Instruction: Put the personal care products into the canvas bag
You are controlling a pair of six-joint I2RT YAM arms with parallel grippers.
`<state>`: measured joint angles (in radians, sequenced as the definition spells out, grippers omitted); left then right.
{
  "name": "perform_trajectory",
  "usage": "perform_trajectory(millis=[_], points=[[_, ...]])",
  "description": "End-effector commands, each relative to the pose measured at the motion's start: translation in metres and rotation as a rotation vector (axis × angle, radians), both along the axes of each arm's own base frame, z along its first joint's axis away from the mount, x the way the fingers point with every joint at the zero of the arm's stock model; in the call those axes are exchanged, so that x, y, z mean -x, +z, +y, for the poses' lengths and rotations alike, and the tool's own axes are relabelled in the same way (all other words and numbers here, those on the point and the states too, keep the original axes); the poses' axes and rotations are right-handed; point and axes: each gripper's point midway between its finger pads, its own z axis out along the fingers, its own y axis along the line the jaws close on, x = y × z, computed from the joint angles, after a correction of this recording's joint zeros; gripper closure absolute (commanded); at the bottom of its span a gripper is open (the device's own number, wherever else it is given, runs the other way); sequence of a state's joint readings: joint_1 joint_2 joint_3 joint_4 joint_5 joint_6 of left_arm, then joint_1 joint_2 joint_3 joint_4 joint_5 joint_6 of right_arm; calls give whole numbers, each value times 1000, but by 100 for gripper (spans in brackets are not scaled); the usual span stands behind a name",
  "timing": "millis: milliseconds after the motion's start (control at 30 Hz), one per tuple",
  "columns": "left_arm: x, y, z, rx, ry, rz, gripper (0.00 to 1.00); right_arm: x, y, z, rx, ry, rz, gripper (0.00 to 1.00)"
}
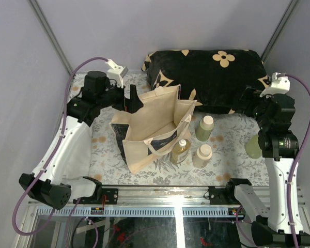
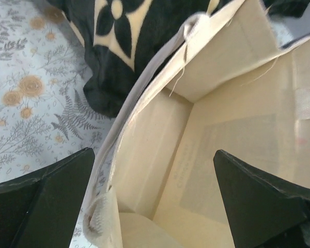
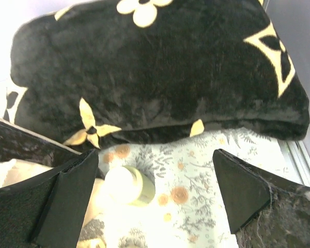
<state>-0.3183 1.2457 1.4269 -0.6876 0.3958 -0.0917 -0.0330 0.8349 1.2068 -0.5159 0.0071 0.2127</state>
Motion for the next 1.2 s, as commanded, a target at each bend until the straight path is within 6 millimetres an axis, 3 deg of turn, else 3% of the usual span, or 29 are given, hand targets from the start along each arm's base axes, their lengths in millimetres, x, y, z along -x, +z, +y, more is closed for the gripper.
perform_trajectory(millis=[0,100,200,333,367,400,467,500,567,600,633,733,967,1167], points=[[-2,-49,4,-152,31,58,0,13,0,-5,21,-24,40,0],[-15,-65,10,-177,94,46,0,20,-8,-19,6,-120,104,1],[-28,-70,18,-217,163,29,0,21,-17,-18,-6,-125,186,2],[-41,-60,24,-238,208,-15,0,19,-28,-14,-19,-106,199,7],[-42,-59,22,-239,198,-18,8,19,-29,-15,-20,-110,191,10],[-42,-58,20,-235,188,-21,24,20,-32,-16,-20,-116,189,16],[-44,-55,19,-227,194,-20,76,20,-40,-17,-15,-124,194,36],[-46,-54,21,-225,209,-21,97,19,-44,-18,-12,-129,197,49],[-46,-49,22,-227,214,-27,100,19,-54,-20,-7,-136,213,68],[-45,-47,23,-232,219,-25,100,18,-62,-20,-5,-137,226,69],[-44,-44,25,-240,223,-25,100,17,-67,-21,-2,-138,234,68],[-38,-41,36,-275,250,-20,100,12,-84,-17,-9,-117,265,50],[-19,-57,55,-315,306,8,100,-7,-112,18,-109,54,358,28],[-9,-80,62,-326,328,49,100,-21,-130,37,-133,145,424,21]])
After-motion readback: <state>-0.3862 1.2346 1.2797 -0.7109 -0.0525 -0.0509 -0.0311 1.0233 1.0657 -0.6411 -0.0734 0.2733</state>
